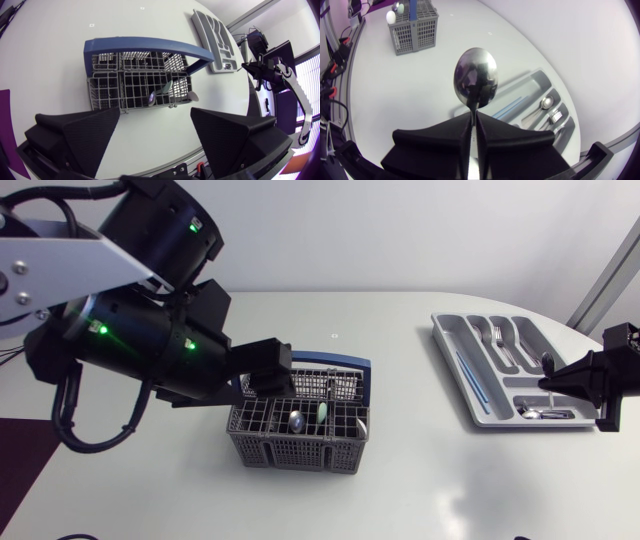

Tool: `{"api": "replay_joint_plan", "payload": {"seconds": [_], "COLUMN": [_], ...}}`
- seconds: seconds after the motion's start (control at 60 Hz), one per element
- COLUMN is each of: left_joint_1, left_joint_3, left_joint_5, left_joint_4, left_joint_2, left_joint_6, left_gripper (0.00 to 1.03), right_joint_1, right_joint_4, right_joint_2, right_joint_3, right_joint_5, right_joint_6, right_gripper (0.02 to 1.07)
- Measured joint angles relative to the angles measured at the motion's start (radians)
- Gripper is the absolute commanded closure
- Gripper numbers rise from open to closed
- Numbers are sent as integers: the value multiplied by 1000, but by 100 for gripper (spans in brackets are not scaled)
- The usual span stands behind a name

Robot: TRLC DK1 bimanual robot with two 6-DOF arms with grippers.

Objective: Unload the cutlery basket into the drawer organizer.

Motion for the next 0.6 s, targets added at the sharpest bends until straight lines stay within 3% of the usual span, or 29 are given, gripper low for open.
{"api": "replay_joint_plan", "payload": {"seconds": [0.117, 0.6], "left_joint_1": [0, -8], "left_joint_3": [-8, -30], "left_joint_5": [-8, -18], "left_joint_4": [-3, -11], "left_joint_2": [0, 0], "left_joint_6": [0, 0], "left_gripper": [4, 4], "right_joint_1": [-35, -42], "right_joint_4": [21, 368], "right_joint_2": [90, 331], "right_joint_3": [56, 83], "right_joint_5": [38, 293], "right_joint_6": [-95, -199], "right_gripper": [102, 101]}}
